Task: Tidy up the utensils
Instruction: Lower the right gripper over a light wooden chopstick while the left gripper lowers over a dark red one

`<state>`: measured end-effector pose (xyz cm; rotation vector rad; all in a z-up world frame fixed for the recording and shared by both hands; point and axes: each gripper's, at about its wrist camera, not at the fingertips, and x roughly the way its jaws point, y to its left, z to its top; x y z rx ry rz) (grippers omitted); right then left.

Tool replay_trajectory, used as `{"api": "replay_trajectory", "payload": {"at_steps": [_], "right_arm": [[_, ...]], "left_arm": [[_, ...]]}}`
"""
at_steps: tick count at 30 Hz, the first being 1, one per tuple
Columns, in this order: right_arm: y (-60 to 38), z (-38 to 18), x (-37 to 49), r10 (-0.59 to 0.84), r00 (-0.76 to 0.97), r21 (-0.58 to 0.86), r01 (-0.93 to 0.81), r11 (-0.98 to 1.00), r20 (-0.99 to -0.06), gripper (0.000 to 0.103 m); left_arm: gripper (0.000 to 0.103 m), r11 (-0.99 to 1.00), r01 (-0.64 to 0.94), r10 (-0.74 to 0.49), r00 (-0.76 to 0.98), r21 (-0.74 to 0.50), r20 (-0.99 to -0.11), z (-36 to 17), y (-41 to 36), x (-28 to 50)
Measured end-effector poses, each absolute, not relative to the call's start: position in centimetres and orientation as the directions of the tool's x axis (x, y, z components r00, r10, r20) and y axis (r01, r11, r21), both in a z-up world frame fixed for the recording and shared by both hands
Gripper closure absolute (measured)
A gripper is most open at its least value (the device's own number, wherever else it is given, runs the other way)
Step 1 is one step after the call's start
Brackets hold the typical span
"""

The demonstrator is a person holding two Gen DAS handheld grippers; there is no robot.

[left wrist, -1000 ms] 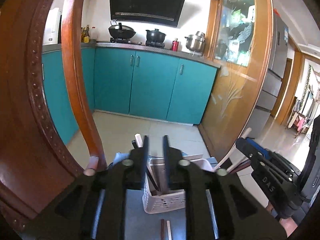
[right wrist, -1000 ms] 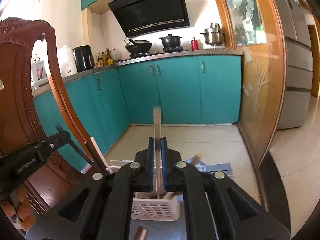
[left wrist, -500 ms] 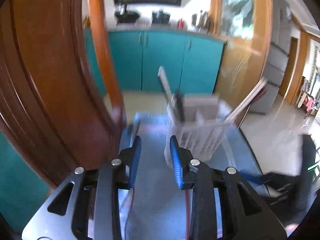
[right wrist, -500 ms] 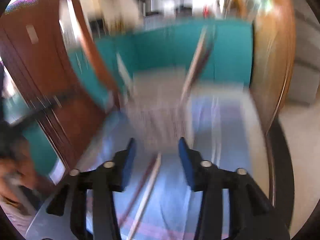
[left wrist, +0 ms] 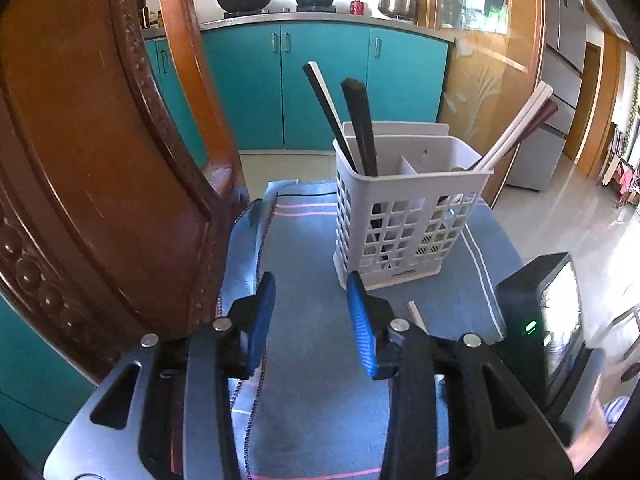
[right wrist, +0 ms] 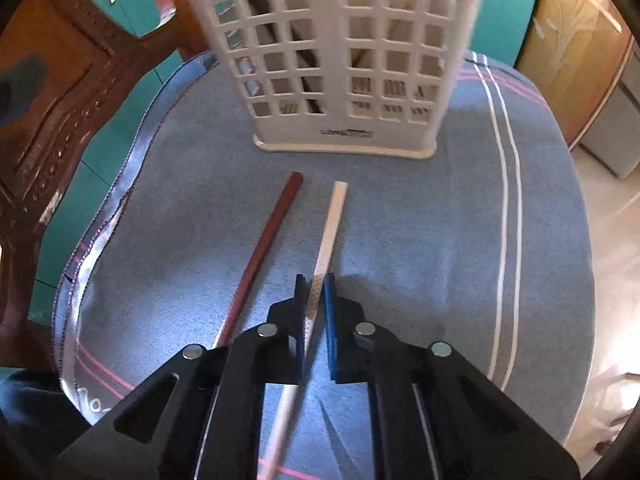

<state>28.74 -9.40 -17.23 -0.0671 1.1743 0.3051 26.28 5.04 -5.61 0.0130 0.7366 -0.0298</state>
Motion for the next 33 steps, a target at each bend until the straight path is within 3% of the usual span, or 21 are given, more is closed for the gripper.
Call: {"api": "replay_trajectory", "payload": {"at_steps": [8,12,17,21,33], "right_arm": [[-15.0,-17.1,29.6,0.207,0.352,0.174,-0.123,0.977,-0.913,0.097],[-16.0,-16.8,30.3,0.193,0.366,0.163,-0.111,0.980,-0.910,0.092],[-16.6,-17.1,31.1,0.173,0.378,0.140,-0.116,0.983,-0.910,0.085],[-17.2,-17.2,30.8,0.171,0.394,0.138,-0.110,0.984,-0.903,0.073],[-16.9,-17.3,31.3,0.126,0.442,0.067,-0.147,0.987,-0.888,0.068]], "left_arm": [[0.059,0.996,0.086,-0.075,0.674,-0.023,-0.735,-8.5,3.0,27.5],[0.051,0.993,0.111,-0.103,0.606,-0.044,-0.789,-11.1,1.4,28.6],[0.051,0.992,0.121,-0.101,0.507,-0.045,-0.856,-14.9,-0.6,30.1],[0.049,0.992,0.120,-0.081,0.474,-0.027,-0.877,-16.6,-1.5,30.6],[0.042,0.996,0.093,-0.030,0.462,0.015,-0.886,-18.2,-2.1,30.6]]}}
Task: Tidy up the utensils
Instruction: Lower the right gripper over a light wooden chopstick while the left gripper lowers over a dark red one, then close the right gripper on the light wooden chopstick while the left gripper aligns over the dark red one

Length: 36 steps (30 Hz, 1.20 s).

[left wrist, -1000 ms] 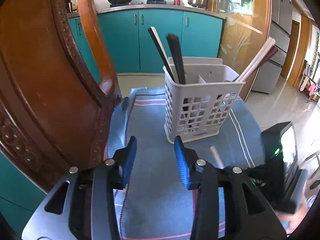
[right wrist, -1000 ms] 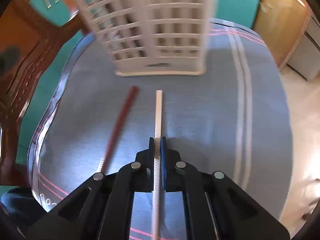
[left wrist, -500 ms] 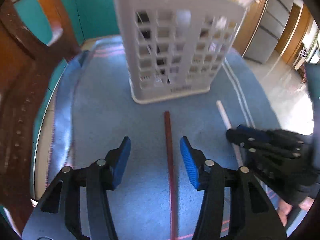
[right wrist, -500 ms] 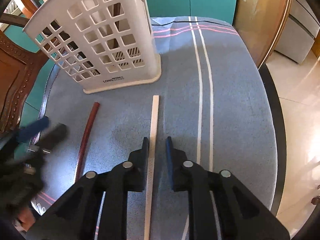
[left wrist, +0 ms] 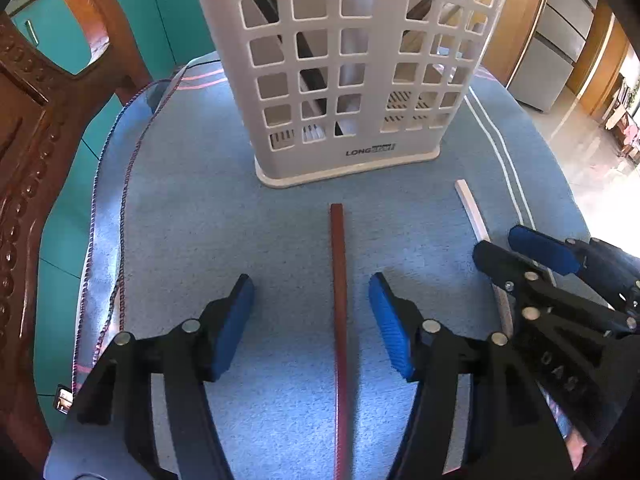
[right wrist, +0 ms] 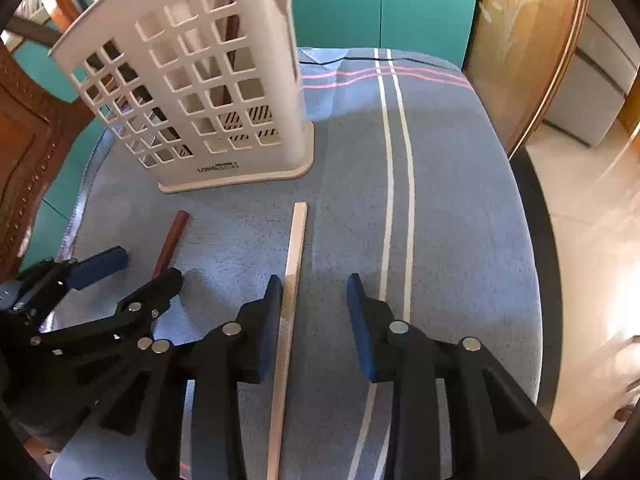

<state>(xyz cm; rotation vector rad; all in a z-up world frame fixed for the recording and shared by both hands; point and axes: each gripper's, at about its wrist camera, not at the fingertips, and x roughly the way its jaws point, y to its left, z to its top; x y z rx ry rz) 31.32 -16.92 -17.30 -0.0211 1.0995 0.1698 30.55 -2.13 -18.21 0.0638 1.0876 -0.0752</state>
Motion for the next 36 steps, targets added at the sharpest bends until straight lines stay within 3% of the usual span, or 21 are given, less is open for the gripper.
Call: {"api": "replay_trajectory", "payload": {"at_steps": [7,8,10,15,26,31,36], "right_arm": [[-14.9,-17.3,31.1,0.068,0.470,-0.010,-0.160,0.987,-0.880,0.068],[-14.8,-17.3,31.2,0.069,0.469,-0.007,-0.157,0.988,-0.881,0.072],[-15.1,-17.1,31.1,0.084,0.462,0.018,-0.147,0.989,-0.883,0.095],[-16.1,-17.2,30.8,0.104,0.435,0.058,-0.119,0.991,-0.894,0.096],[-16.6,-17.1,29.7,0.108,0.441,0.048,-0.144,0.988,-0.891,0.091],[-16.6,-17.4,29.8,0.081,0.457,0.016,-0.144,0.989,-0.886,0.078],[-15.8,-17.5,29.4,0.057,0.468,-0.015,-0.149,0.989,-0.882,0.072]], "left_arm": [[0.039,0.996,0.086,-0.035,0.455,0.005,-0.890,-17.9,-1.8,30.4],[0.039,0.996,0.086,-0.035,0.455,0.005,-0.890,-18.0,-1.8,30.3],[0.043,0.996,0.090,-0.038,0.456,0.003,-0.889,-18.0,-1.8,30.4],[0.057,0.995,0.096,-0.041,0.459,0.004,-0.888,-17.8,-1.6,30.3],[0.055,0.996,0.083,-0.021,0.454,0.018,-0.891,-17.7,-1.9,30.2],[0.051,0.997,0.076,-0.012,0.453,0.026,-0.892,-17.7,-1.6,30.5],[0.051,0.997,0.075,-0.008,0.455,0.030,-0.891,-17.8,-1.5,30.5]]}}
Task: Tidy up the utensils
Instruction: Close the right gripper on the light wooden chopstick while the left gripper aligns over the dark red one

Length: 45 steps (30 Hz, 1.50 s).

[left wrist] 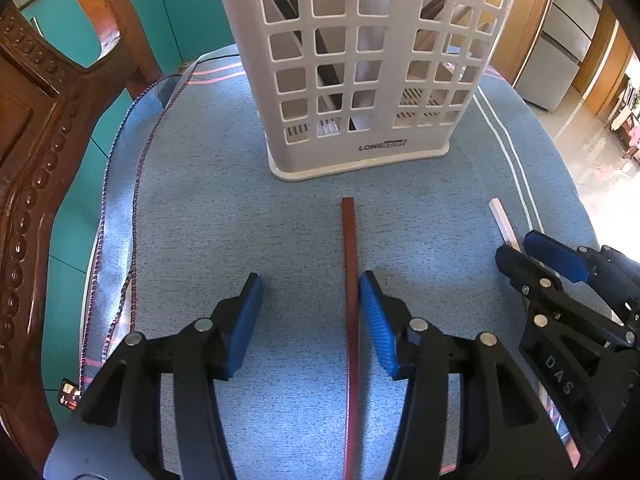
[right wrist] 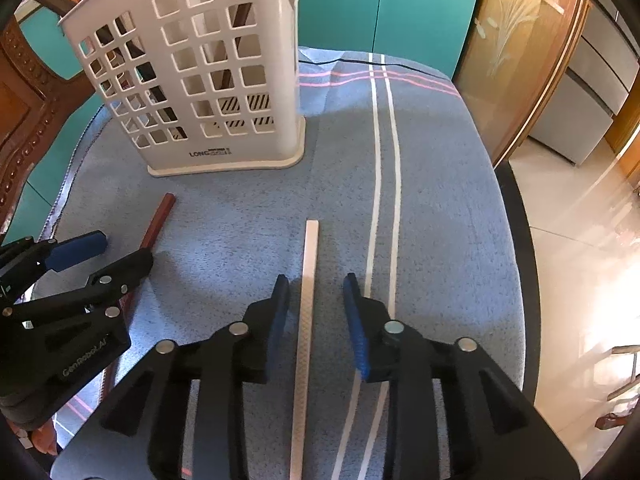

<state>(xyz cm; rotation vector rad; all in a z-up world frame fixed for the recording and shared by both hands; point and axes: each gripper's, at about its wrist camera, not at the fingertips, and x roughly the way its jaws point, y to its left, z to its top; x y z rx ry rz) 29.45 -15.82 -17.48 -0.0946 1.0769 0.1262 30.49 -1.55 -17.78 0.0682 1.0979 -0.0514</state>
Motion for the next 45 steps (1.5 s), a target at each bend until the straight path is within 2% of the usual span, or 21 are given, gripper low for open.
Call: {"api": "replay_trajectory", "payload": {"at_steps": [6,10,26,38,45], "right_arm": [[-15.2,-17.4,29.0,0.046,0.468,-0.026,-0.145,0.989,-0.883,0.071],[-15.2,-17.3,28.8,0.046,0.466,-0.027,-0.149,0.989,-0.883,0.071],[-15.2,-17.3,28.7,0.048,0.468,-0.029,-0.155,0.988,-0.882,0.071],[-15.2,-17.3,28.7,0.048,0.468,-0.029,-0.156,0.987,-0.882,0.071],[-15.2,-17.3,28.7,0.048,0.468,-0.029,-0.155,0.987,-0.882,0.071]], "left_arm": [[0.051,0.997,0.076,-0.009,0.455,0.029,-0.890,-17.8,-1.5,30.5],[0.042,0.997,0.056,0.014,0.459,0.045,-0.888,-17.8,-1.5,30.5],[0.042,0.998,0.054,0.010,0.457,0.040,-0.889,-17.9,-1.4,30.7],[0.037,1.000,0.014,-0.006,0.458,0.001,-0.889,-18.0,-0.6,30.8],[0.036,0.999,0.021,0.012,0.459,0.024,-0.888,-18.0,-0.7,30.8]]}}
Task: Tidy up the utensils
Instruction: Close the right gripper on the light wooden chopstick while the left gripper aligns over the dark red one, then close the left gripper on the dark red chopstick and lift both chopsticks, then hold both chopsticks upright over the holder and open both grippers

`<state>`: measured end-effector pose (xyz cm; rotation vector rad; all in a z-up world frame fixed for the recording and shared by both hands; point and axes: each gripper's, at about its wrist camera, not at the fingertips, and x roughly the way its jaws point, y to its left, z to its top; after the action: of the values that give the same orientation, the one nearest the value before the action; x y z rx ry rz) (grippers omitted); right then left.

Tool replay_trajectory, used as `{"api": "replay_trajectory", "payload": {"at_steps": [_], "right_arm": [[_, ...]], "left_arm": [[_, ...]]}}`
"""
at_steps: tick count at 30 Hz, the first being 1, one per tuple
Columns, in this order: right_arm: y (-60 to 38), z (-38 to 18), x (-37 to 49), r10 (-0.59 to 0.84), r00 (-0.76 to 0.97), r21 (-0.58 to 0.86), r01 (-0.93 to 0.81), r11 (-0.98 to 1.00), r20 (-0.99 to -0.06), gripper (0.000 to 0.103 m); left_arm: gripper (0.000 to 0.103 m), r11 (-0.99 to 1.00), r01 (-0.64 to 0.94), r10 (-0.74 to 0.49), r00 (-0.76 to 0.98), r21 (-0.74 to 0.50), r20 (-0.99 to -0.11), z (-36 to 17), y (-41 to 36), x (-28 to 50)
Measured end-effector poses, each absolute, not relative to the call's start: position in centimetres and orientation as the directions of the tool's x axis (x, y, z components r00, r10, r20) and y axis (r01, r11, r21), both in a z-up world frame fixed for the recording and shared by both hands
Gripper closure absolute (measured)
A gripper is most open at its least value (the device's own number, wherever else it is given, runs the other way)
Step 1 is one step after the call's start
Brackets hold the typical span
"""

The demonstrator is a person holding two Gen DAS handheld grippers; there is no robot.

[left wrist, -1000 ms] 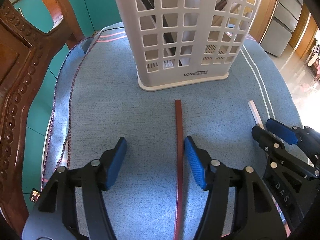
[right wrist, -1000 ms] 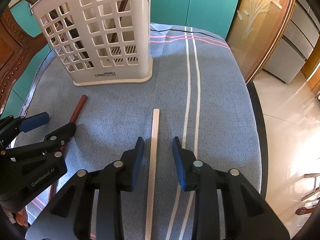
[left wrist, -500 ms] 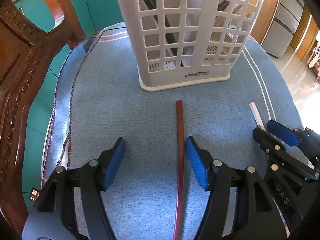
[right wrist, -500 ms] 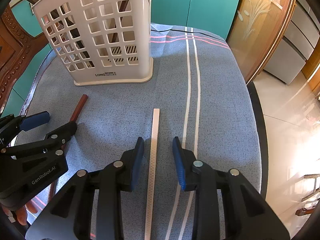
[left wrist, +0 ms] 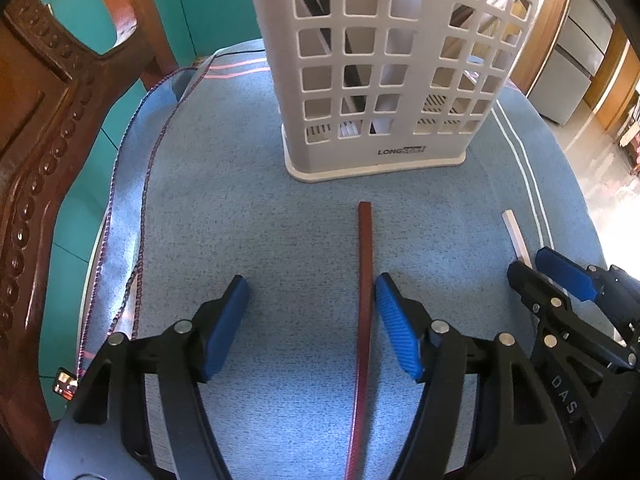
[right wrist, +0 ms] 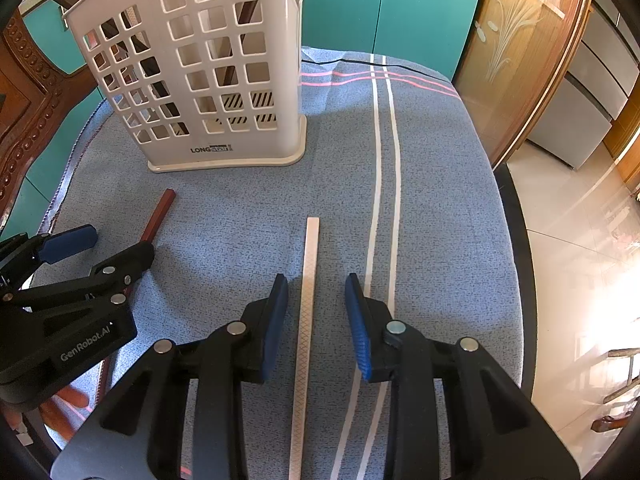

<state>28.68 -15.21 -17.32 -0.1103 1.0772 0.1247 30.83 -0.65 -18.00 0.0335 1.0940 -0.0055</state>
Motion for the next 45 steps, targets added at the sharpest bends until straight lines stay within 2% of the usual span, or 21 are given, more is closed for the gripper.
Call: {"api": "replay_trajectory", "payload": {"at_steps": [3,5,6,8,9,10,11,17,21,27,31,39,43,45], "right_arm": [[-15.2,-17.3,28.7,0.047,0.468,-0.030,-0.156,0.987,-0.882,0.071],[-15.2,-17.3,28.7,0.048,0.469,-0.029,-0.156,0.987,-0.882,0.071],[-15.2,-17.3,28.6,0.050,0.469,-0.028,-0.157,0.987,-0.882,0.072],[-15.2,-17.2,28.6,0.063,0.468,-0.017,-0.165,0.986,-0.881,0.082],[-15.0,-17.2,28.6,0.073,0.467,-0.011,-0.176,0.984,-0.881,0.091],[-14.9,-17.1,28.5,0.080,0.466,-0.007,-0.182,0.983,-0.881,0.095],[-14.8,-17.1,28.5,0.083,0.466,-0.005,-0.184,0.983,-0.881,0.095],[-15.7,-16.5,28.7,0.128,0.469,0.062,-0.153,0.986,-0.874,0.096],[-16.7,-14.3,28.4,0.170,0.511,0.108,-0.149,0.983,-0.842,0.097],[-18.4,-8.4,25.8,0.299,0.589,0.231,-0.191,0.954,-0.751,0.097],[-19.7,-3.9,23.2,0.351,0.660,0.280,-0.215,0.936,-0.664,0.096],[-20.9,6.9,22.9,0.403,0.796,0.328,-0.272,0.905,-0.452,0.096],[-21.0,12.7,24.8,0.337,0.898,0.319,-0.243,0.916,-0.284,0.096],[-20.4,13.5,26.2,0.320,0.921,0.311,-0.243,0.919,-0.224,0.096]], "left_arm": [[0.047,0.999,0.045,-0.013,0.455,0.008,-0.891,-17.8,-1.1,30.8],[0.070,0.997,0.073,-0.030,0.455,0.003,-0.890,-17.6,-1.7,30.7],[0.075,0.996,0.085,-0.034,0.455,0.006,-0.890,-17.4,-2.3,30.7],[0.087,0.994,0.108,-0.043,0.454,0.007,-0.890,-17.4,-2.9,30.7],[0.089,0.993,0.114,-0.050,0.452,0.002,-0.890,-17.4,-2.9,30.7],[0.093,0.993,0.118,-0.054,0.451,0.000,-0.891,-17.3,-3.0,30.7],[0.095,0.993,0.120,-0.054,0.452,0.001,-0.891,-17.3,-3.0,30.8],[0.096,0.995,0.089,-0.081,0.484,-0.043,-0.871,-16.3,-1.7,30.8],[0.096,0.990,0.099,-0.142,0.550,-0.105,-0.823,-12.9,-0.5,29.4],[0.096,0.978,0.139,-0.207,0.682,-0.153,-0.701,-5.3,0.9,24.8],[0.096,0.972,0.160,-0.230,0.767,-0.170,-0.599,0.0,2.0,21.8],[0.096,0.976,0.137,-0.193,0.908,-0.170,-0.371,11.8,3.6,23.7],[0.096,0.978,0.060,-0.113,0.957,-0.198,-0.267,14.9,4.6,26.1],[0.096,0.981,0.011,-0.062,0.964,-0.192,-0.260,14.3,4.7,28.3]]}}
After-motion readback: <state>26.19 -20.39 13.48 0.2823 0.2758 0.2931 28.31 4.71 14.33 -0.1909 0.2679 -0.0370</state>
